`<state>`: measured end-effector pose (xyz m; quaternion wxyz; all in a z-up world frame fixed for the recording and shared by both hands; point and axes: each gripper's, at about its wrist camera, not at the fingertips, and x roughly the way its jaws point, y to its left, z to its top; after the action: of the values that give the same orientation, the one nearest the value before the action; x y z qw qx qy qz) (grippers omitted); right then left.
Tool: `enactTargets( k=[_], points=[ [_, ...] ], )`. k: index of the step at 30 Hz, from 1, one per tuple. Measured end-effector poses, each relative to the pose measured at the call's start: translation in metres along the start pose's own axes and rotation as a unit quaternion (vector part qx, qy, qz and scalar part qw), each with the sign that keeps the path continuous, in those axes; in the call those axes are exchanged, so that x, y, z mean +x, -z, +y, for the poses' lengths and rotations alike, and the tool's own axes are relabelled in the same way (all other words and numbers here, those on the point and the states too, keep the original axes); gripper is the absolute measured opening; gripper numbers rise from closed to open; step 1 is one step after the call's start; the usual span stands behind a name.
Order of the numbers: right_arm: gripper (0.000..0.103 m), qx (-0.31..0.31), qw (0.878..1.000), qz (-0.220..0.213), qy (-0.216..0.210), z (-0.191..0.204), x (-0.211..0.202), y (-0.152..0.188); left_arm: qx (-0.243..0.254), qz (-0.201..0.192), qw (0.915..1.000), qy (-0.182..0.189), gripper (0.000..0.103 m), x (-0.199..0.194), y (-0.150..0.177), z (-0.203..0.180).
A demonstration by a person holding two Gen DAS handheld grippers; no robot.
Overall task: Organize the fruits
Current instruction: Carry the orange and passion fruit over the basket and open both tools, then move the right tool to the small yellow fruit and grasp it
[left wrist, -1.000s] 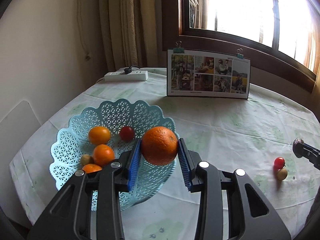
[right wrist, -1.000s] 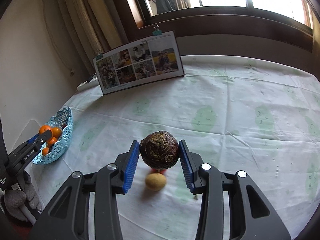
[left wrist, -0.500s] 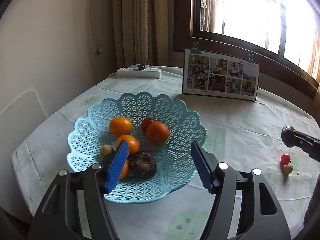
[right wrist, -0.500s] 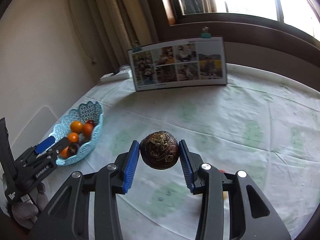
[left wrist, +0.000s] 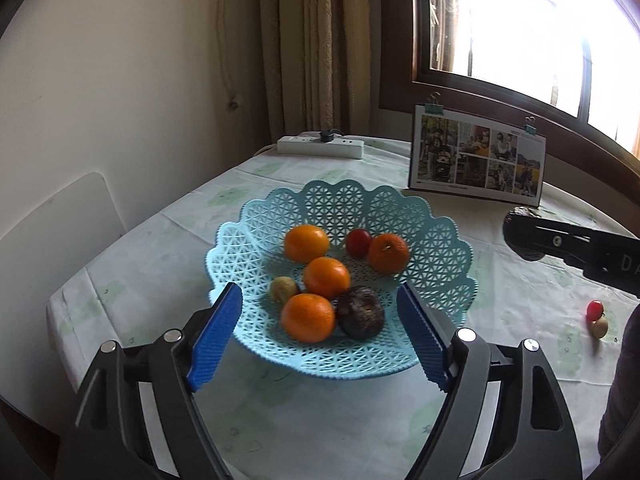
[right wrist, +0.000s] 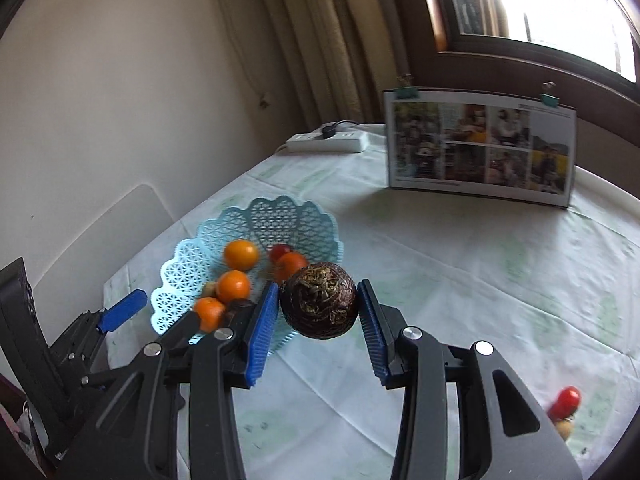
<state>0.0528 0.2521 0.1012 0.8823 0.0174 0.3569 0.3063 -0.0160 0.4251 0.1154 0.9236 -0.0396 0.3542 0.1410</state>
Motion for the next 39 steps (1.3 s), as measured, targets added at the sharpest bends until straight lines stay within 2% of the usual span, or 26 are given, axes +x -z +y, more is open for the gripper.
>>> enactTargets(
  k=[7,9,11,16,28,39],
  points=[
    [0.041,-0.015,0.999,0.017,-0.023,0.027,0.028,-0.007,-0.019,0.001,0.9997,-0.013,0.081,0.001,0.001,0.017],
    [0.041,-0.01,0.999,0.02,-0.031,0.029,0.033,-0.008,-0.021,0.003,0.9996,-0.015,0.081,0.002,0.002,0.02],
    [0.042,-0.005,0.999,0.021,-0.036,0.029,0.037,-0.009,-0.023,0.004,0.9996,-0.016,0.086,0.002,0.003,0.021],
    [0.043,-0.002,0.999,0.023,-0.03,0.024,0.036,-0.006,-0.021,0.003,0.9997,-0.013,0.087,0.002,0.002,0.019],
    [0.043,0.022,0.999,0.024,0.002,-0.012,0.013,0.014,-0.005,-0.004,1.0,0.003,0.087,-0.003,-0.003,0.0],
    [0.043,0.079,0.995,0.028,0.055,-0.077,-0.018,0.049,0.019,-0.004,0.9995,0.024,0.087,-0.005,-0.004,-0.031]
  ],
)
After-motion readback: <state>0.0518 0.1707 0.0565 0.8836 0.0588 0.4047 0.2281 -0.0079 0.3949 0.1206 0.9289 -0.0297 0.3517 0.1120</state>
